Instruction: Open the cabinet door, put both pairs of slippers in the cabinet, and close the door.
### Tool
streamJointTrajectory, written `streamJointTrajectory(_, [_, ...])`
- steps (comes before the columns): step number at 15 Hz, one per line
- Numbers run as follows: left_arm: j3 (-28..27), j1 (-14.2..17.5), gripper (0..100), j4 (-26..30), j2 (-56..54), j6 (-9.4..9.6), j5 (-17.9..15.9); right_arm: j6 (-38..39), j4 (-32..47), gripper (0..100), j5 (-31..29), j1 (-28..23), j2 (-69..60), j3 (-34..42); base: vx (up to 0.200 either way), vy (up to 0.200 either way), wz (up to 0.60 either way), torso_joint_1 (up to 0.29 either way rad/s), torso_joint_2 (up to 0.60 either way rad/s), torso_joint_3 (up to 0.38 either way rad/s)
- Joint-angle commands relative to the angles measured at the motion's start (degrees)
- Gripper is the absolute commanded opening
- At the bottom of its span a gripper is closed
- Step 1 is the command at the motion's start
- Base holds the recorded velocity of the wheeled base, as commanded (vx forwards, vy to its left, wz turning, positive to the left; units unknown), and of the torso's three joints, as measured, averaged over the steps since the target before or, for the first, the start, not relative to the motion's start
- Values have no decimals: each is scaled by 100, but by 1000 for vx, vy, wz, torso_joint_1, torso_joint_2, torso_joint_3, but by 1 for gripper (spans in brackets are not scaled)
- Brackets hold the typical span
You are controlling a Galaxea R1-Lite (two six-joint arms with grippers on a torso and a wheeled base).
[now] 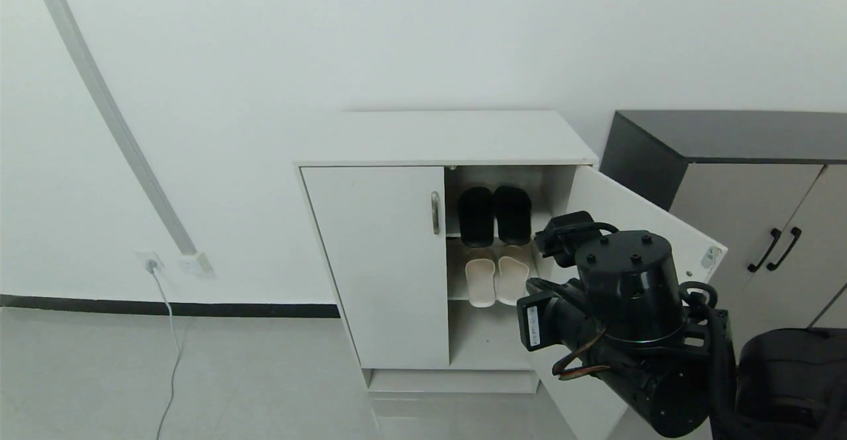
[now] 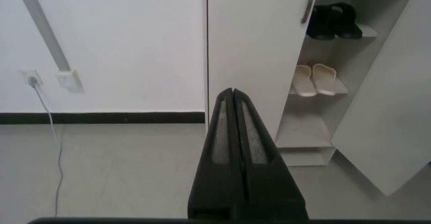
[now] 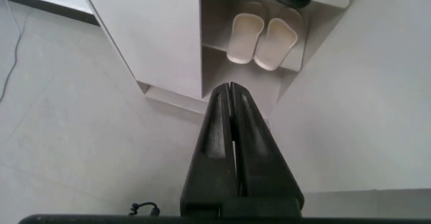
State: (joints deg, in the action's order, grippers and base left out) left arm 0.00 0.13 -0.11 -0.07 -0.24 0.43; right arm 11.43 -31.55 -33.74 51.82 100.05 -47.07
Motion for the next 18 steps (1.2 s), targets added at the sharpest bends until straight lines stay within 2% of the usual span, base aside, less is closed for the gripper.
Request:
streamJointTrajectory(1, [0, 4, 0, -7, 7, -2, 1, -1, 0, 0, -1, 3, 24, 5, 0, 0, 0, 207, -515, -305])
streamJointTrajectory(8, [0, 4, 0, -7, 7, -2, 1, 8, -18, 0, 8, -111, 85, 5, 0, 0, 0, 233, -553, -325])
streamJointTrajectory(12, [0, 4, 0, -7, 7, -2, 1, -1, -185, 0, 202, -269, 190, 57, 0, 0, 0, 260, -587, -325])
streamJointTrajectory(18, [0, 4, 0, 2, 7, -2, 1, -18, -246, 0, 193, -296, 261, 84, 0, 0, 0, 162, -350, -189])
